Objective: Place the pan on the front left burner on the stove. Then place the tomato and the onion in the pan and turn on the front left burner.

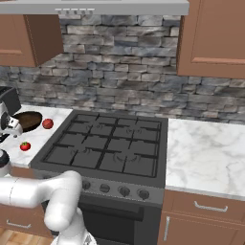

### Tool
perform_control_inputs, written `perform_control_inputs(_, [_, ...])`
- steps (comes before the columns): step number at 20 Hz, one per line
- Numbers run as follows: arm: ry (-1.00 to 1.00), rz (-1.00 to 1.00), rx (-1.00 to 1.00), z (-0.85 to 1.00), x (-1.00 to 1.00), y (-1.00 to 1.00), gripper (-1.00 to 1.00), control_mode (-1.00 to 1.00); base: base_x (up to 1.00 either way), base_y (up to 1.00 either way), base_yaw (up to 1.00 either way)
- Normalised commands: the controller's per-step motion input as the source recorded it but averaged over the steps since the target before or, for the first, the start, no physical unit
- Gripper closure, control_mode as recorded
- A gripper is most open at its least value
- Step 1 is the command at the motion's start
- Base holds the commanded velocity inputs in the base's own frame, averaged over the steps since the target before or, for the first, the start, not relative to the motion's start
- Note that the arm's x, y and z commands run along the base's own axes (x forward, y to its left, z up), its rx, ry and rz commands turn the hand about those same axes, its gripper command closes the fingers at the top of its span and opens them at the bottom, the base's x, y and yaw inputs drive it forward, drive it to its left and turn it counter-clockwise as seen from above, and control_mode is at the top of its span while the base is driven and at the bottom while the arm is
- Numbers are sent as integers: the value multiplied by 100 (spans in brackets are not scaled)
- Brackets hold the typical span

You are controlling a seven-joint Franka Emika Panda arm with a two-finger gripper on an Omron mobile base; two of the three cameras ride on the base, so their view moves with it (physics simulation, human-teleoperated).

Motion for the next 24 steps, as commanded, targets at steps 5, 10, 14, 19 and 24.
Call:
perform_control_inputs(5, [2,0,0,-19,14,25,100,-100,0,0,0])
perform_control_inputs(10, [3,0,-2,-13,3,15,100,-100,0,0,0])
perform_control_inputs(14, [1,-6,-2,-3,-6,0,100,-100,0,0,0])
perform_control_inputs(19, [0,-8,0,4,-21,0,100,-100,0,0,0])
perform_control_inputs(24, [-2,-7,0,27,-16,0,100,-100,0,0,0])
